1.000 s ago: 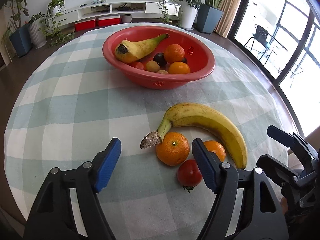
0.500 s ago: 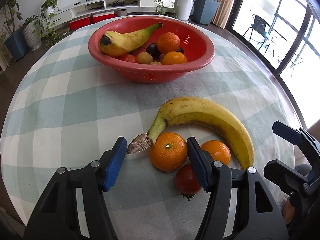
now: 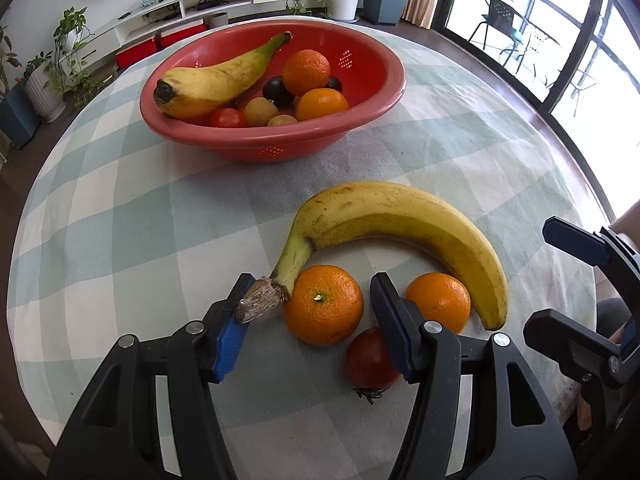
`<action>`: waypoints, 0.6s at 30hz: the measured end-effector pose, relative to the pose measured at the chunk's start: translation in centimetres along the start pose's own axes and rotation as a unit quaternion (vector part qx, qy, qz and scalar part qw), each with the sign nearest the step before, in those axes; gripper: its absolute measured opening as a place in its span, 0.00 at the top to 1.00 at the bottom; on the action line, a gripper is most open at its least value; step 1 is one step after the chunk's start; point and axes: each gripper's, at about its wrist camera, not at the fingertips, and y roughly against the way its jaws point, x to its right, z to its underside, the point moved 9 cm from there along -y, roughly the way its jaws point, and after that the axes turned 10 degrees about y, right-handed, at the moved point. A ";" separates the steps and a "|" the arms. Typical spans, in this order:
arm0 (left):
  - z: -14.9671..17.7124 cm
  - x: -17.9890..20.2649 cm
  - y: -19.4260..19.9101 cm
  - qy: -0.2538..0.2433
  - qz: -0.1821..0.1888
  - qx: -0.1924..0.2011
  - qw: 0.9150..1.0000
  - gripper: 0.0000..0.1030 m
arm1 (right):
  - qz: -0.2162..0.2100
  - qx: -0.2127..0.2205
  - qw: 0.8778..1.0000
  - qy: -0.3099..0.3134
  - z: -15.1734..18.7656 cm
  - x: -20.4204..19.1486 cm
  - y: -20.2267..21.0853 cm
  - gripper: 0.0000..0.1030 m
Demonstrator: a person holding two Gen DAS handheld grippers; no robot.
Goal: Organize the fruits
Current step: 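Place the left tool around an orange while right tool moves over the second banana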
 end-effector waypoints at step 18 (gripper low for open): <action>-0.2 -0.4 -0.4 -0.037 -0.006 0.000 0.999 0.66 | 0.009 -0.011 1.000 0.003 0.3 0.3 -0.4 0.18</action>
